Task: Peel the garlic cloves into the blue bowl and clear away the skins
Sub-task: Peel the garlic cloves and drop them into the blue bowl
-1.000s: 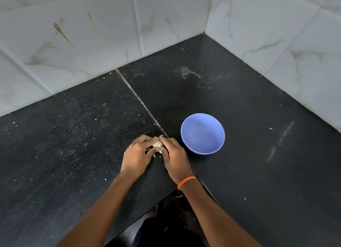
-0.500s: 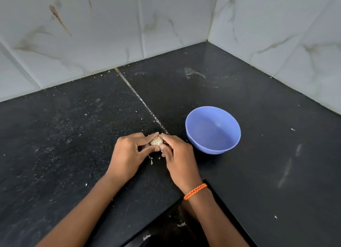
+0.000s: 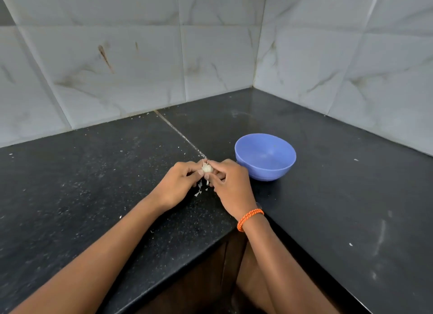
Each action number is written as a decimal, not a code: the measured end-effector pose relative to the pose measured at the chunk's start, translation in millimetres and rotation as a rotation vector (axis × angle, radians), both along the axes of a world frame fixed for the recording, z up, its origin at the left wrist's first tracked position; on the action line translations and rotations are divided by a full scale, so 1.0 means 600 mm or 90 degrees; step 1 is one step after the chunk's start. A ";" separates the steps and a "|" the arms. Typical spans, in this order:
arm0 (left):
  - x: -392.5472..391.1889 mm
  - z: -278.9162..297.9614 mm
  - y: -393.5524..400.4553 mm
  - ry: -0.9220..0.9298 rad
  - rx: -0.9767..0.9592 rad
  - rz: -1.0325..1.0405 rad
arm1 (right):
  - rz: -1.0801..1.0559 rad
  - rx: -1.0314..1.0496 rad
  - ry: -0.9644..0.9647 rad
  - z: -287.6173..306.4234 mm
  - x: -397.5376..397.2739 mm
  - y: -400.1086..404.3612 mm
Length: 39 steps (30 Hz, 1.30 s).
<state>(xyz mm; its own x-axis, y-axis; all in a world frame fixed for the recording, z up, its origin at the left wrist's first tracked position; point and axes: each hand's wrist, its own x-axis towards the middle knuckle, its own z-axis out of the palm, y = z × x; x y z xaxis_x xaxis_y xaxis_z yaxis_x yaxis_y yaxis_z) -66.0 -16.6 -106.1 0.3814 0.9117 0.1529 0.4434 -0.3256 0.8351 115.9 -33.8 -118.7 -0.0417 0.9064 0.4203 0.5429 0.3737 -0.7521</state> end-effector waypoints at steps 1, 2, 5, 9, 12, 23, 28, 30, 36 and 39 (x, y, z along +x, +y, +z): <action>0.002 -0.002 0.000 -0.015 0.000 0.004 | -0.001 0.004 -0.010 0.003 -0.001 -0.003; 0.005 -0.004 -0.001 -0.021 0.006 0.012 | -0.003 0.006 -0.021 0.006 -0.001 -0.005; 0.012 -0.008 0.001 -0.020 0.028 0.034 | -0.006 0.002 -0.032 0.012 -0.003 -0.008; 0.015 -0.009 0.001 -0.031 0.049 0.058 | -0.021 -0.020 0.008 0.013 -0.003 -0.008; 0.013 -0.003 -0.006 -0.075 0.036 0.050 | -0.028 -0.021 0.031 0.013 -0.004 -0.010; 0.009 0.006 -0.016 -0.174 0.008 0.006 | -0.006 -0.035 0.152 0.014 0.003 -0.011; 0.010 -0.002 -0.006 -0.133 0.033 0.031 | 0.018 -0.056 0.179 0.014 -0.001 -0.009; 0.011 -0.007 -0.002 -0.098 0.059 0.056 | 0.030 -0.060 0.187 0.015 -0.001 -0.010; 0.011 -0.008 0.001 -0.126 0.008 0.023 | 0.001 -0.045 0.128 0.011 -0.002 -0.003; 0.016 -0.008 -0.003 -0.121 0.023 0.009 | -0.008 -0.010 0.112 0.012 -0.002 -0.007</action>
